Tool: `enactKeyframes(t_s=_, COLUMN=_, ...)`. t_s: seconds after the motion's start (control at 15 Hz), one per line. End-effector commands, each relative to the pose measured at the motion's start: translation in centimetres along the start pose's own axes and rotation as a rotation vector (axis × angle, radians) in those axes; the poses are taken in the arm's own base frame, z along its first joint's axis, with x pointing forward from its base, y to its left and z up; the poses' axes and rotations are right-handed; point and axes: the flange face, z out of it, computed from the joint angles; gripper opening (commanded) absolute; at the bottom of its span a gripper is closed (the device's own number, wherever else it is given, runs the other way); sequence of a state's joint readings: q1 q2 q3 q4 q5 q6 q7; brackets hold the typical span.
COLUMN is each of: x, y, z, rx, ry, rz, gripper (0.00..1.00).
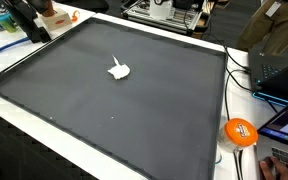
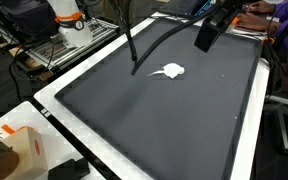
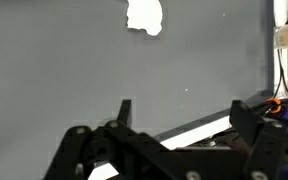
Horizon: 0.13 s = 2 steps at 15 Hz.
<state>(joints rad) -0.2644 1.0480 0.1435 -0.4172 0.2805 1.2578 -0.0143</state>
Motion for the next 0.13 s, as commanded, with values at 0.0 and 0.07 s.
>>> enactKeyframes(t_s=0.0, x=-1.56, y=-1.29, z=-1.49, rx=0.012, ry=-0.043, rz=-0.186, gripper=1.0)
enactKeyframes(t_s=0.07, x=-0.71, y=-0.91, z=-0.91, rx=0.004, ry=-0.012, rz=-0.096, gripper=1.0)
